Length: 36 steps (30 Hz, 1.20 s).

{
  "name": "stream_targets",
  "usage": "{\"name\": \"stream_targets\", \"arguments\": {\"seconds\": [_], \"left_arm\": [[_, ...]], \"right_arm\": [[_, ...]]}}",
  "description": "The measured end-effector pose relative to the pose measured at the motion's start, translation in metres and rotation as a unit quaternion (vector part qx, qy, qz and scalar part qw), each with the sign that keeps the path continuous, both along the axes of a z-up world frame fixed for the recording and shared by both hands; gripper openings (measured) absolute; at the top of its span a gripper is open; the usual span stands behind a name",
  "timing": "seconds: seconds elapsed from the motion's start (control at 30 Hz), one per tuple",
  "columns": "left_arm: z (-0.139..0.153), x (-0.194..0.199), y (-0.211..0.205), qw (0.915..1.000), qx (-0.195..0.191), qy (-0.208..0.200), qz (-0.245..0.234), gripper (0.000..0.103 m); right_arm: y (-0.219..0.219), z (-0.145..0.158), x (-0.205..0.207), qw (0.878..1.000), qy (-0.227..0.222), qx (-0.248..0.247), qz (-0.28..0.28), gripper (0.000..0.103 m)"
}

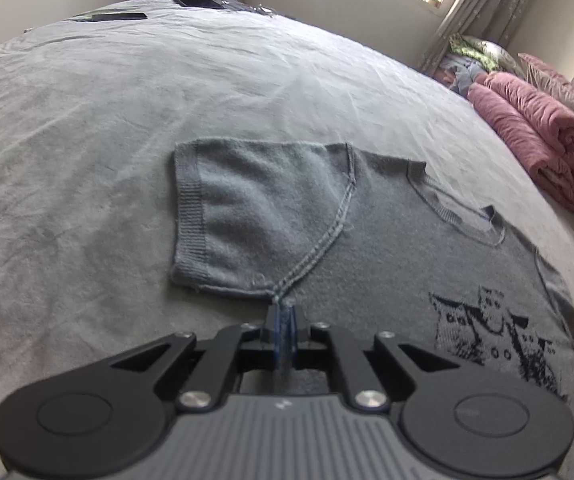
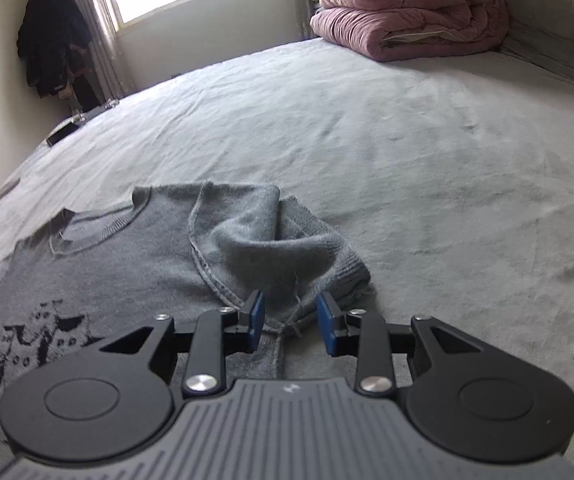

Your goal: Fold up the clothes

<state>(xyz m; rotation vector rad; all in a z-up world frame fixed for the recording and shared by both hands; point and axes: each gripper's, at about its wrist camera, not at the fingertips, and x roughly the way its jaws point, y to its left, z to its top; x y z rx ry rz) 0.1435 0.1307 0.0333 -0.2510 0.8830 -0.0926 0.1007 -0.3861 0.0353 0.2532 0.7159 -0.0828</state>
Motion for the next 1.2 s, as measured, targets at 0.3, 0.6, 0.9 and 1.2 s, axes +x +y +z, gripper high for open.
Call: {"name": "stream_targets", "arguments": {"seconds": [0.3,0.6,0.9,1.2], "left_arm": [[0.005,0.001,-0.006,0.9987,0.030,0.024,0.034,0.014],[0.008,0.000,-0.026,0.9985,0.040,0.030,0.022,0.027],[0.004,0.008,-0.043,0.9964,0.060,0.035,0.048,0.038],[0.001,0.012,-0.049,0.9947,0.084,0.031,0.051,0.043]], "right_arm": [[-0.030,-0.009,0.007,0.999,0.003,-0.010,-0.042,0.034],[-0.073,0.003,0.017,0.998,-0.006,0.006,-0.055,0.034],[-0.062,0.000,0.050,0.999,0.006,-0.024,0.022,0.034],[-0.053,-0.005,0.101,0.998,0.013,-0.038,0.057,0.034]]}}
